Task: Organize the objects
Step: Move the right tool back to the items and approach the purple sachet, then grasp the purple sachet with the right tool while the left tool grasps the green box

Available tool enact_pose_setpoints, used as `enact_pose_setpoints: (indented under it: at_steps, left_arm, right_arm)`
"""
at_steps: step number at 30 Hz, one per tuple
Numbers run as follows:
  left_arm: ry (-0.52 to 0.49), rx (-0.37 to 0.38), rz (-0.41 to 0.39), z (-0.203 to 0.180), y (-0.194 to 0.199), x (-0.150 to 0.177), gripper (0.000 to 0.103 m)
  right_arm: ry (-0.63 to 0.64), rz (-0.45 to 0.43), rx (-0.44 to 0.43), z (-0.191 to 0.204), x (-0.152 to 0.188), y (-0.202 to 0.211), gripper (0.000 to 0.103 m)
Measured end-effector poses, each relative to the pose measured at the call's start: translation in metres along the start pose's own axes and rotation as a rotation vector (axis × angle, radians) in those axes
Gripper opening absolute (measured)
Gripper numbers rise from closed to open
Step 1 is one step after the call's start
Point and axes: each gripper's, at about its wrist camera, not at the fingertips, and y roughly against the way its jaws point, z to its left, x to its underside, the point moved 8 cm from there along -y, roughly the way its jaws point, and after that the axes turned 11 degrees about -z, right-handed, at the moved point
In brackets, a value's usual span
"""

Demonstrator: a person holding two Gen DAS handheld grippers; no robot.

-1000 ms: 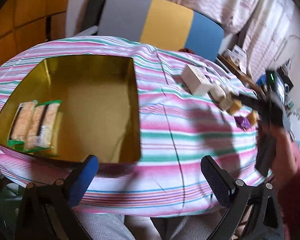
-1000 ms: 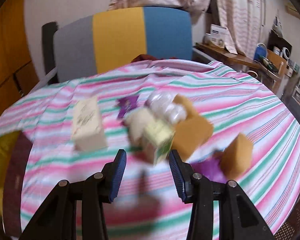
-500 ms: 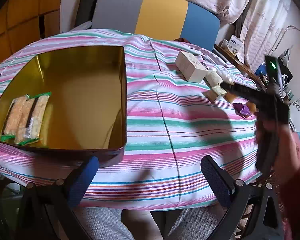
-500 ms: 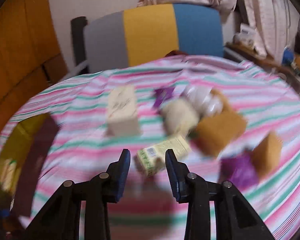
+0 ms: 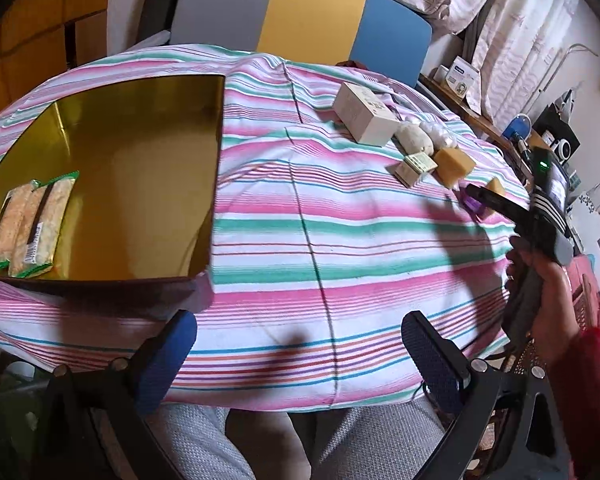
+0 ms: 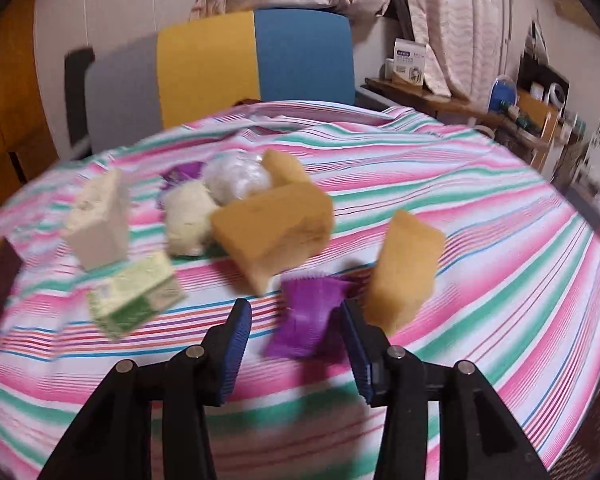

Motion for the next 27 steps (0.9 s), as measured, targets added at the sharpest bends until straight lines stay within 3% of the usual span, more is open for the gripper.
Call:
enact_pose_setpoints:
  at_steps: [5,13,20,27]
  left_arm:
    - [-0.036,-0.001,0.010,-0.007,0.000,0.003,0.103]
    - [-0.045,-0.009,0.020,-0.014,-0.007,0.001,0.103]
    - [-0.065,-0.031,-0.011,-0.022,-0.019,-0.018,0.103]
    - [-0.137,-0.028,-0.031,-0.047,-0.052,-0.043,0.103]
  right_arm:
    - [-0.028,0.036,0.029,-0.006,0.004,-0.023,0.048]
    - [-0.084,0.015,-0.057,-0.005,0.006,-0.023,0.045]
    - [-0.147,-0.034,-0.099,-0.008,0.012,-0.007,0.038]
    - [-0.245,-0.127,-0.066,-0.025,0.016,0.013,0.037]
